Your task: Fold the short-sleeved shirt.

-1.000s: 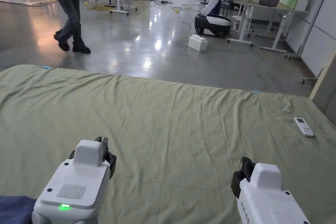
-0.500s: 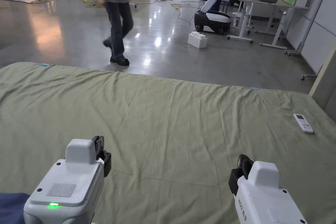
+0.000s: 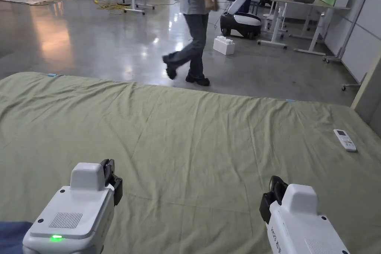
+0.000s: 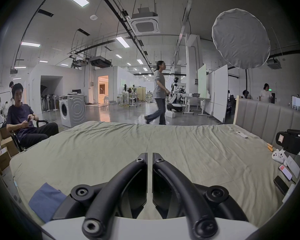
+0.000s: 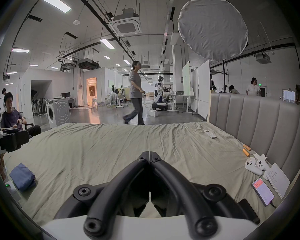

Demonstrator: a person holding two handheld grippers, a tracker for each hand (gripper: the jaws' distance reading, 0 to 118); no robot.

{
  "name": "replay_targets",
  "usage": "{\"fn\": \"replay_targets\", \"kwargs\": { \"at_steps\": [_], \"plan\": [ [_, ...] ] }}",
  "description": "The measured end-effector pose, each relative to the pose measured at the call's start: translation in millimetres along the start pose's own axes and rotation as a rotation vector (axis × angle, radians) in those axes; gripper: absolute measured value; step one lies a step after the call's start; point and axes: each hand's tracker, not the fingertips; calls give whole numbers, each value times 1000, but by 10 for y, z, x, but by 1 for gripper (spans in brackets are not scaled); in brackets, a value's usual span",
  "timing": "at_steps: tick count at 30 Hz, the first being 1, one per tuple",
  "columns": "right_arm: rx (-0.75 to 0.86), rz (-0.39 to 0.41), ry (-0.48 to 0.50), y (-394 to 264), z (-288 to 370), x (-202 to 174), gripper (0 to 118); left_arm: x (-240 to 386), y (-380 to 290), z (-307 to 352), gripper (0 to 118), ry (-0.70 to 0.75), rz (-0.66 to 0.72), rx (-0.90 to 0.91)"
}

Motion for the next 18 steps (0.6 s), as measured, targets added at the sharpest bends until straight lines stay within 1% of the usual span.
{"fn": "replay_targets", "kwargs": {
  "at_steps": [6,7,8,9,10,11,12,13,14,15,16,17,18],
  "plan": [
    [-1,4,-3,-2,-10,-9,1,1,13,4,6,4,6,11],
    [1,4,-6,-2,-9,-9,6,-1,19,3,8,2,12,12],
    [4,6,-14,0,-6,-8,19,-2,23,3,13,2,16,13],
    [6,7,-18,-2,-4,-9,37,-5,27,5,23,1,20,16],
    [8,4,-21,1,-2,-5,58,-10,30,8,37,6,19,22],
    [9,0,-25,5,-1,0,62,-9,31,10,43,8,17,24],
    [11,-7,-26,6,1,6,62,-11,34,12,47,6,17,26],
    [19,-13,-27,3,4,12,66,-17,40,16,54,3,16,28],
    [21,-12,-28,6,5,15,75,-20,42,22,63,-1,15,33],
    [22,-7,-32,10,3,17,88,-17,43,28,73,-1,12,39],
    [22,-1,-37,11,0,19,97,-11,43,32,79,4,7,47],
    [20,2,-41,11,-4,20,101,-9,45,34,83,12,2,53],
    [18,6,-42,16,-5,25,101,-9,49,35,83,18,-2,57]
  ]
}}
